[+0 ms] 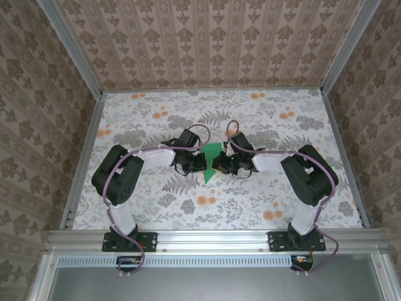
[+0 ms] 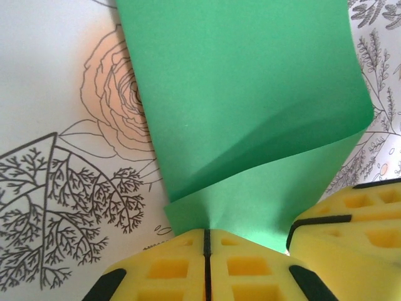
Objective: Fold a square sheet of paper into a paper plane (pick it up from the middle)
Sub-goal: Third fold the triangle at the center of the table.
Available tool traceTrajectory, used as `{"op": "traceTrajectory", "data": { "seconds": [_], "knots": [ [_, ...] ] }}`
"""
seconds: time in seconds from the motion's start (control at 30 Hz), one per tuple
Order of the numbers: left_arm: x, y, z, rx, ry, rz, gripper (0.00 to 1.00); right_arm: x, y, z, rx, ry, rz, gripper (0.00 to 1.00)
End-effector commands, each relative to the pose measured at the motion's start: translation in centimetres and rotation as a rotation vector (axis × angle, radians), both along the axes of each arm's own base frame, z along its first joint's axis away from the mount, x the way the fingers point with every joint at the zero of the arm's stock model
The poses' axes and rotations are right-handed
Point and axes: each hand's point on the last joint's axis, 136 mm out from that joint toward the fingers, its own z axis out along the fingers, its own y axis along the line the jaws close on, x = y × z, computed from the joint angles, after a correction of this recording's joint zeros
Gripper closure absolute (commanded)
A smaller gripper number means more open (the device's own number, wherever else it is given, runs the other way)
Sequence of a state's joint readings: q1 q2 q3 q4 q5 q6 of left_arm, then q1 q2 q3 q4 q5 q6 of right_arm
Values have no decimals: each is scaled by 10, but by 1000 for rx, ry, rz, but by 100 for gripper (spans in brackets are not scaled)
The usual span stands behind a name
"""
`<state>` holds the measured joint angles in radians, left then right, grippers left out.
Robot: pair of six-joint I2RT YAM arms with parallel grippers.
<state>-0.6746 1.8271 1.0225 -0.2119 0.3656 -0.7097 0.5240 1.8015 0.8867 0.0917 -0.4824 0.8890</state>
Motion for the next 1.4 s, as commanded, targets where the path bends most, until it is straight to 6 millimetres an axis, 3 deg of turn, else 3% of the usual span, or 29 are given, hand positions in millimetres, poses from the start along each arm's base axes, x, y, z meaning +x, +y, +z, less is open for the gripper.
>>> {"op": "traceTrajectory", "data": {
  "seconds": [0.0, 0.37, 0.57, 0.73, 0.83, 1.03, 1.37],
  "knots": [
    [2, -1, -2, 24, -7, -24, 90, 7, -5, -6, -60, 8, -12, 88],
    [3, -3, 4, 13, -15, -25, 89, 10, -25, -27, -193, 57, -64, 88],
    [0, -3, 22, -44, -43, -5, 76, 11, -22, -22, -160, 50, -69, 88],
    [-7, 0, 27, -83, -52, 18, 63, 14, -18, -12, -108, 28, -70, 88],
    [-8, -3, 27, -109, -45, 18, 60, 15, -15, -6, -82, 17, -71, 87],
    [-9, -10, 21, -139, -14, 15, 60, 15, -15, 0, -63, 8, -71, 86],
    [-11, -13, 11, -140, 15, 2, 68, 13, -17, -8, -72, 36, -82, 86]
  ]
}}
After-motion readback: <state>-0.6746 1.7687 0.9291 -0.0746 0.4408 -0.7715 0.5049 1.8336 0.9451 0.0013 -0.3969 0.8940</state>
